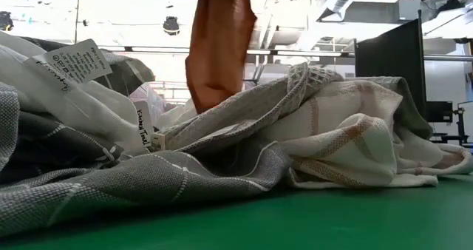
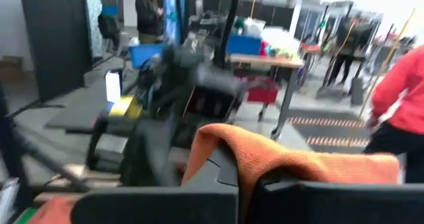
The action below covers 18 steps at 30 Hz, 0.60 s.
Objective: Sort towels by color in basket
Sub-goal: Put the orange towel into the left transparent bin
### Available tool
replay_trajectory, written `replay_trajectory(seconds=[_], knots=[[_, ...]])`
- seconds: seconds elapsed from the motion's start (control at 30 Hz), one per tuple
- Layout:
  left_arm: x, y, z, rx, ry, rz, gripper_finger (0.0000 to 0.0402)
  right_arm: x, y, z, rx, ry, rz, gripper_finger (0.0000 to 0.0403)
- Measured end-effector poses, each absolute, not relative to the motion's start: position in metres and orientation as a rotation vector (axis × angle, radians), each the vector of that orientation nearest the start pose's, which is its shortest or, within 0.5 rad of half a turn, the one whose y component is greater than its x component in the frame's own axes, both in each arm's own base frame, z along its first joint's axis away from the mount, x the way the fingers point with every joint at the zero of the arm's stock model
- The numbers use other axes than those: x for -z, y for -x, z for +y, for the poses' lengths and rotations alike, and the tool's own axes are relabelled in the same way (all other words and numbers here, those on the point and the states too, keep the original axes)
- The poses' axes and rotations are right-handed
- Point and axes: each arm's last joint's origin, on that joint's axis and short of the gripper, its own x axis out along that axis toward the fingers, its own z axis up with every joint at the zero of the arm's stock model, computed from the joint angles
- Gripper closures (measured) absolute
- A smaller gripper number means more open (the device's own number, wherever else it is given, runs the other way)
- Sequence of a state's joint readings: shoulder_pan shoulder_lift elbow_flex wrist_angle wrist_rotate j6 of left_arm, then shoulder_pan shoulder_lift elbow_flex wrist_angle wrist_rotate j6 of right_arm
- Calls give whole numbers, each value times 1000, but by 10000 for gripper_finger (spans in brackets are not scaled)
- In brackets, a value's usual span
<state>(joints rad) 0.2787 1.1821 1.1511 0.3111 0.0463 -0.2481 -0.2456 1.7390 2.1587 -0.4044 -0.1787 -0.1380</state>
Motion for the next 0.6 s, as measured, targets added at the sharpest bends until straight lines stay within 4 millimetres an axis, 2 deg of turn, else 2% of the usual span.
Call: replay_trajectory(seconds=[0.2,0.33,0.43,0.57,0.6], knots=[[-419,-260,73,-209,207,-275,133,-536,-367,-88,81,179,-123,382],[-414,-265,77,-261,218,-262,157,-536,-377,-90,82,172,-172,381],[-415,-263,79,-290,200,-267,218,-535,-378,-91,80,147,-174,378],[-420,-253,85,-323,200,-277,358,-533,-379,-91,78,139,-150,367],[-422,-248,87,-331,206,-286,379,-531,-379,-91,77,142,-134,361]])
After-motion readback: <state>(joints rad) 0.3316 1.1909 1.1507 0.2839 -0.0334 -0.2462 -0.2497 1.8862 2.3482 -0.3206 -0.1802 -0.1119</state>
